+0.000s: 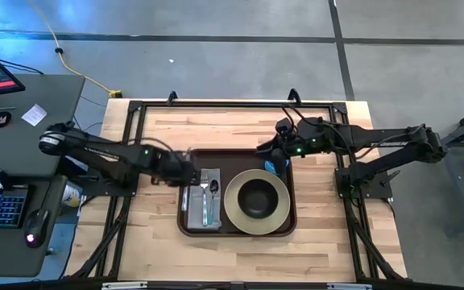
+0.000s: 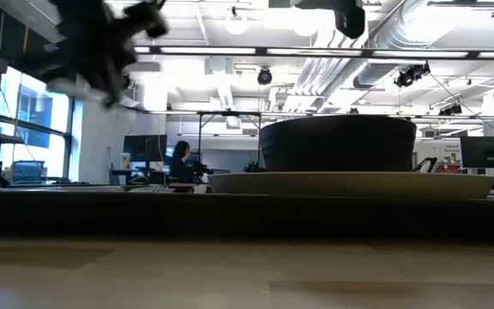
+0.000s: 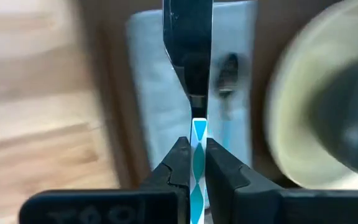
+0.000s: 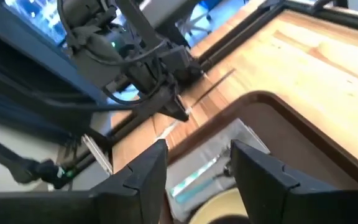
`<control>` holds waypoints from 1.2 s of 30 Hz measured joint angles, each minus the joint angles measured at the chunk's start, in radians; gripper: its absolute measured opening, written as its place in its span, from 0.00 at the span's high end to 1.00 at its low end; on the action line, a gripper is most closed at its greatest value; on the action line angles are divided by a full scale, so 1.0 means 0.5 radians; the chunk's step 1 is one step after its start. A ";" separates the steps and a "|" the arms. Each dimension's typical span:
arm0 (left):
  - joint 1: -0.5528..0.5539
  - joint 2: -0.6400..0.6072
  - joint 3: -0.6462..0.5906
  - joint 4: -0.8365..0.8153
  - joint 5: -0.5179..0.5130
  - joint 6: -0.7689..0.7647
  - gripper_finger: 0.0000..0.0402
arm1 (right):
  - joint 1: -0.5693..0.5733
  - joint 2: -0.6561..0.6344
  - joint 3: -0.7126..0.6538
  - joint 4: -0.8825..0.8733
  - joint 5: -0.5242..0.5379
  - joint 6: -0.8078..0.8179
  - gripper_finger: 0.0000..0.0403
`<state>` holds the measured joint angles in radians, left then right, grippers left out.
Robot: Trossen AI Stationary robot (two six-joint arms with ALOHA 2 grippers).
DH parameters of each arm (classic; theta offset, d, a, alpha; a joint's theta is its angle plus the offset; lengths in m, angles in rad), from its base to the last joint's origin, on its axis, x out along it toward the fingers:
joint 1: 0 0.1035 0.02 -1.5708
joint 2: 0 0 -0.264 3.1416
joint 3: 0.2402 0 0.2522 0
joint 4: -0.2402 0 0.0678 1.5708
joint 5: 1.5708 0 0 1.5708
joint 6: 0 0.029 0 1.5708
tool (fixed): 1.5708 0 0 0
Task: Set up tray
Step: Put the blue patterned knife on the gray napkin to the left of the blue patterned fork
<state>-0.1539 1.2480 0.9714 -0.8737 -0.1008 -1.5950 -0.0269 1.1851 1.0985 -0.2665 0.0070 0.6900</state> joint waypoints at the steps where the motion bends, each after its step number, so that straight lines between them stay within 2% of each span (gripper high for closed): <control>1: -0.047 0.002 -0.029 -0.012 -0.025 -0.108 0.86 | 0.000 0.000 0.000 -0.018 -0.016 -0.017 0.59; 4: -0.164 0.041 -0.077 0.137 -0.077 -0.359 0.86 | 0.000 -0.003 0.000 -0.069 -0.072 -0.066 0.61; 10: -0.301 0.261 -0.093 0.218 -0.090 -0.474 0.86 | 0.000 -0.033 0.000 -0.205 -0.246 -0.249 0.64; 17: -0.305 0.567 -0.092 0.381 -0.086 -0.432 0.85 | 0.000 -0.097 0.000 -0.277 -0.314 -0.494 0.65; 21: -0.292 0.674 -0.091 0.424 -0.037 -0.418 0.86 | 0.000 -0.124 0.000 -0.300 -0.396 -0.517 0.65; 25: -0.292 0.705 -0.090 0.444 0.034 -0.401 0.85 | 0.010 -0.169 0.000 -0.311 -0.397 -0.498 0.65; 36: -0.293 0.703 -0.091 0.464 0.060 -0.363 0.84 | 0.018 -0.228 0.000 -0.346 -0.332 -0.560 0.65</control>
<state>-0.3004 1.5997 0.9257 -0.6417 -0.0708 -1.7767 -0.0177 1.0710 1.0985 -0.4394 -0.1591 0.4099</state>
